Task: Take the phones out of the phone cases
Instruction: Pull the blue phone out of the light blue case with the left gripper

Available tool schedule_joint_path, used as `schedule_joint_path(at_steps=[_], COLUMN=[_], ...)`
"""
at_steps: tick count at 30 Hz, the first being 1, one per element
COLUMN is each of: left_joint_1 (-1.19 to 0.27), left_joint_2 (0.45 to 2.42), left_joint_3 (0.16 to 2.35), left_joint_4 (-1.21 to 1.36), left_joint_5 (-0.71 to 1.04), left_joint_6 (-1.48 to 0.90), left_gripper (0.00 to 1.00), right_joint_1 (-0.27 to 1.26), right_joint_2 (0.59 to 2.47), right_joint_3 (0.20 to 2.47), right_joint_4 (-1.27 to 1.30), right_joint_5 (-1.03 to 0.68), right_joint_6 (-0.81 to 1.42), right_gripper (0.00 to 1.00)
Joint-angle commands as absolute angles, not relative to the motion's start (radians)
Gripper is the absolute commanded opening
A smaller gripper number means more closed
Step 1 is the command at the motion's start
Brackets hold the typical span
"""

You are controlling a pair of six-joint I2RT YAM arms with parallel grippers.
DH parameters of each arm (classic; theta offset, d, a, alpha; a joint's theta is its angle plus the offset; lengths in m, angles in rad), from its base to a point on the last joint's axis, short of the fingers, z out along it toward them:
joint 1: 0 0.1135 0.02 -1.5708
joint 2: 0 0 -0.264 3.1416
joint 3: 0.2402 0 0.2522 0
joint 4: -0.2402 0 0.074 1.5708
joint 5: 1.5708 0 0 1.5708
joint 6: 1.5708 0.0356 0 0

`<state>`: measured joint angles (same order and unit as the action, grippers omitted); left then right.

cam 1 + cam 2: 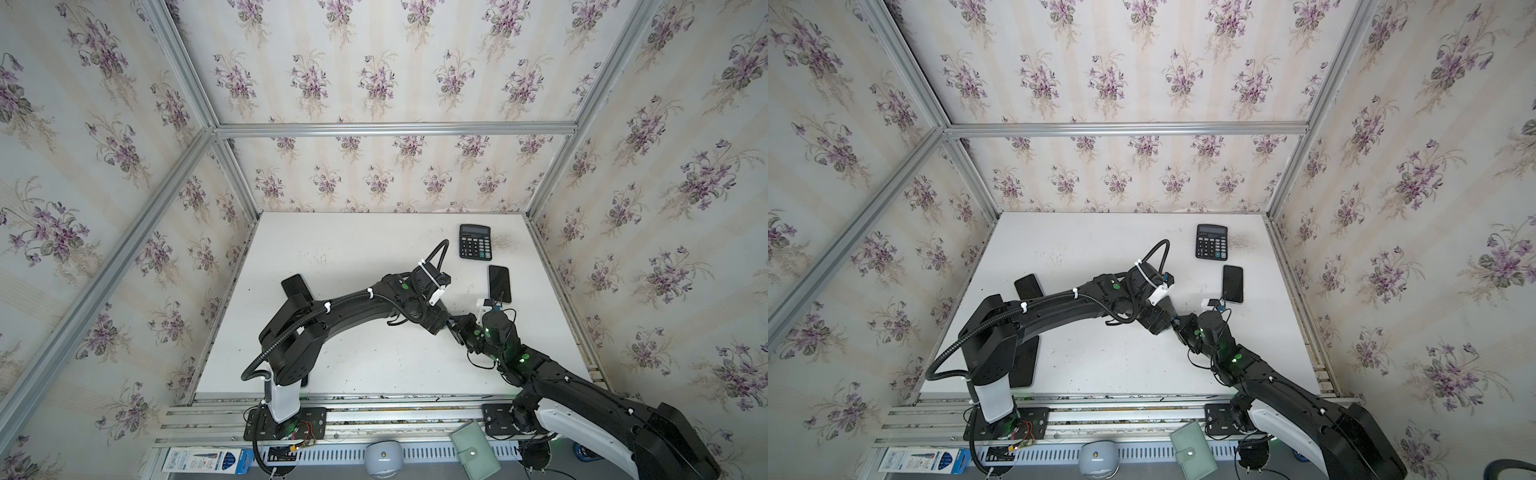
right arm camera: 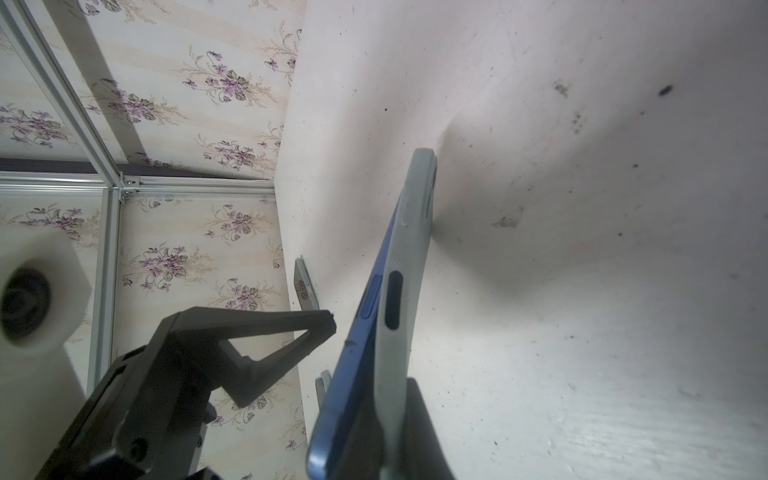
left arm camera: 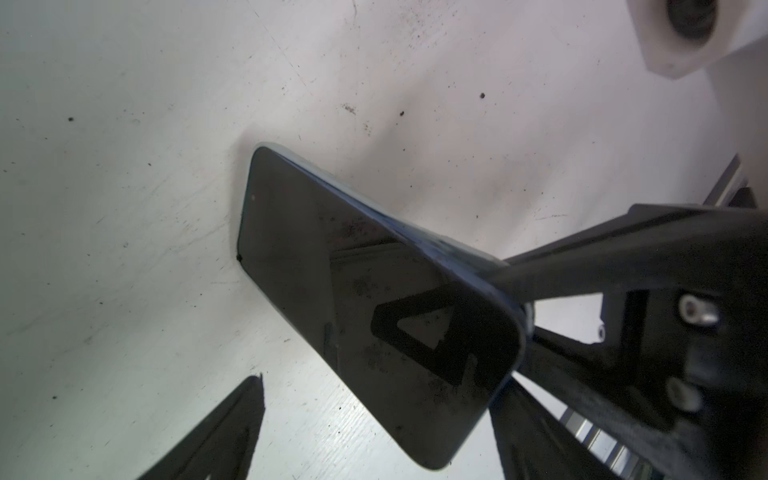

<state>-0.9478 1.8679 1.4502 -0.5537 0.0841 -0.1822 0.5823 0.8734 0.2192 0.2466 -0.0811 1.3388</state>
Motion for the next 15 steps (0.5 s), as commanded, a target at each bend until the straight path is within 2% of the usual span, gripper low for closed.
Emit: schedule_joint_path(at_steps=[1,4,8,15], left_joint_1=[-0.954,-0.971,-0.997,-1.03], left_joint_2=[1.869,1.865,1.866,1.877], left_joint_3=[1.462,1.462,1.468,1.472], left_joint_4=[-0.568,-0.568,-0.569,-0.565], left_joint_5=[-0.029,-0.073,-0.083,-0.128], left_joint_6=[-0.175,-0.16,-0.143,-0.147], left_gripper=[0.78,0.62,0.48,0.28], right_joint_1=[0.583,0.583,0.583,0.582], right_joint_2=[0.877,0.883,0.895,0.904], right_joint_3=[0.225,0.224,0.226,0.227], right_joint_4=[0.315,0.322,0.333,0.342], right_joint_5=[-0.083,-0.084,-0.086,-0.087], right_joint_6=[1.351,1.359,1.364,1.368], right_gripper=[0.0,0.0,0.0,0.0])
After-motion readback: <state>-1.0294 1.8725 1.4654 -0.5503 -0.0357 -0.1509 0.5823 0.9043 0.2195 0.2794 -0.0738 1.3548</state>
